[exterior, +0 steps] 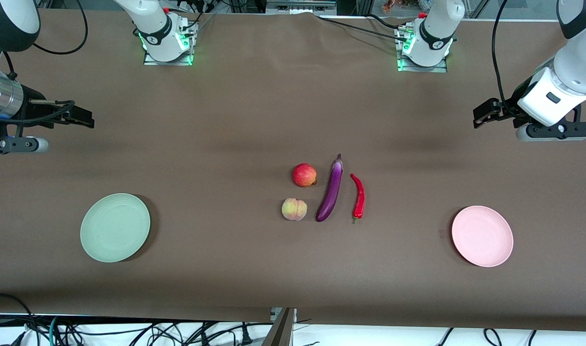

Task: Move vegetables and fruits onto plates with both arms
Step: 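Move the left gripper to the chili while the right gripper advances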

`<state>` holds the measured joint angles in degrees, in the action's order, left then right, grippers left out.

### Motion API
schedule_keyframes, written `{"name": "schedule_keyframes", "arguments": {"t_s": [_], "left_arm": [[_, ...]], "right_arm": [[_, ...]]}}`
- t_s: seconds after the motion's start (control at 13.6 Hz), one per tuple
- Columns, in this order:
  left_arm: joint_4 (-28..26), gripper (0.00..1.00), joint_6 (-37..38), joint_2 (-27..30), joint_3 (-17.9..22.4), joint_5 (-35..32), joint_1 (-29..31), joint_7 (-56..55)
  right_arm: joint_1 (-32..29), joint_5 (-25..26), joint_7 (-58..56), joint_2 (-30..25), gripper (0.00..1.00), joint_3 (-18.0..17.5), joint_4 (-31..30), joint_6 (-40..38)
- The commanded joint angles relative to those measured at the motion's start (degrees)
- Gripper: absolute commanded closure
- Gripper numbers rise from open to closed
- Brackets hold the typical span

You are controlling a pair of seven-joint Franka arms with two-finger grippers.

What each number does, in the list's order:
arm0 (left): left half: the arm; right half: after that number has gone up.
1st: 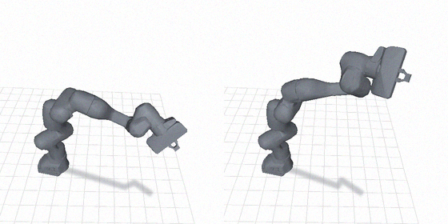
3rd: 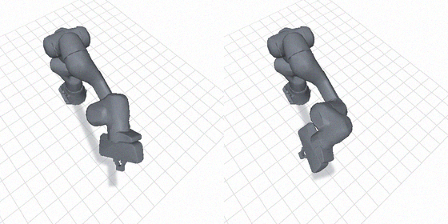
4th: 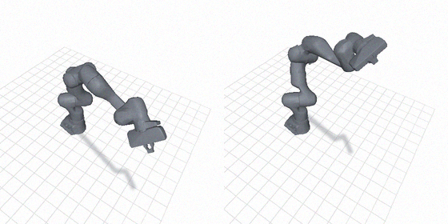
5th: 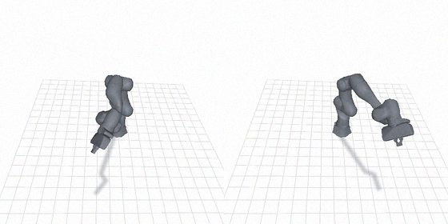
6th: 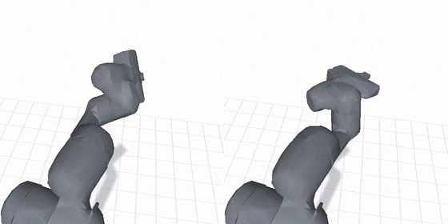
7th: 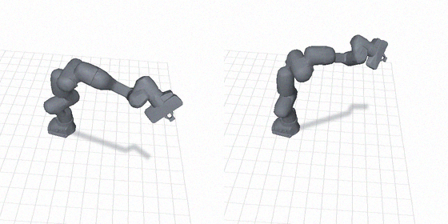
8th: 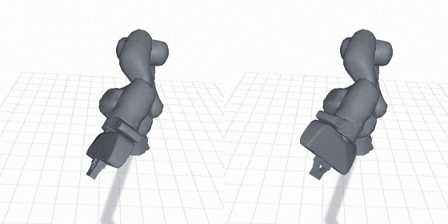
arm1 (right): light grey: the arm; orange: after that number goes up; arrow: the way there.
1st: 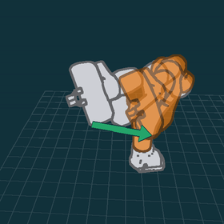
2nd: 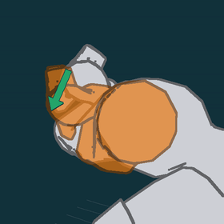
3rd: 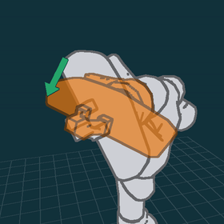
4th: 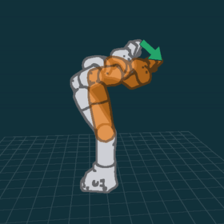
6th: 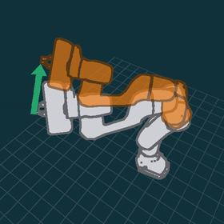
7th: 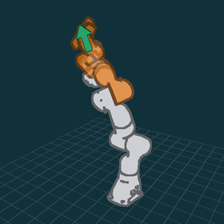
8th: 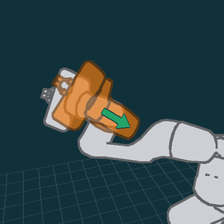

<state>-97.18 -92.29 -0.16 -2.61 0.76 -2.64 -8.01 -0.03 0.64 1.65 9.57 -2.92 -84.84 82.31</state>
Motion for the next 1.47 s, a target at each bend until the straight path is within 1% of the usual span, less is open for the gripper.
{"name": "schedule_keyframes", "arguments": {"t_s": [0.0,0.22,0.37,0.59,0.81,0.95,1.1,1.25,1.39], "left_arm": [[1.38,0.0,1.14,-0.89,0.06,0.99,-0.17,1.16],[1.29,0.0,1.23,-2.29,-0.2,0.99,-0.88,1.16],[1.73,0.0,0.27,-5.45,-0.82,1.43,-2.19,0.81],[1.73,0.0,-6.04,-10.72,-1.87,1.43,-3.95,0.37],[1.73,0.0,-12.55,-15.29,-2.22,1.43,-6.49,-1.65],[1.73,0.0,-15.81,-18.02,-2.14,1.35,-8.95,-3.58],[1.73,0.0,-18.7,-20.39,-2.22,1.43,-11.15,-5.34],[1.64,0.0,-23.18,-23.72,-2.14,0.99,-14.14,-7.45],[1.29,0.0,-29.58,-27.94,-2.22,0.91,-15.11,-7.9]], "right_arm": [[-0.49,-1.16,0.29,0.71,0.0,-0.25,-0.41,0.31],[-0.32,-1.08,0.28,1.41,0.0,-0.25,-0.41,0.4],[-0.06,-1.07,0.37,1.77,0.0,-0.33,-0.41,1.44],[-0.05,-1.25,1.25,2.64,0.0,-0.69,-0.41,3.46],[0.91,-4.76,4.4,3.96,0.0,-0.77,-0.41,6.28],[2.57,-6.25,6.95,5.62,0.0,-0.77,-0.41,8.65],[5.21,-6.44,10.99,5.98,0.0,-0.77,-0.41,10.23],[6.97,-6.52,13.64,6.51,0.0,-0.86,-0.41,11.2],[8.73,-6.52,16.18,6.6,0.0,-0.86,-0.41,12.61]]}}
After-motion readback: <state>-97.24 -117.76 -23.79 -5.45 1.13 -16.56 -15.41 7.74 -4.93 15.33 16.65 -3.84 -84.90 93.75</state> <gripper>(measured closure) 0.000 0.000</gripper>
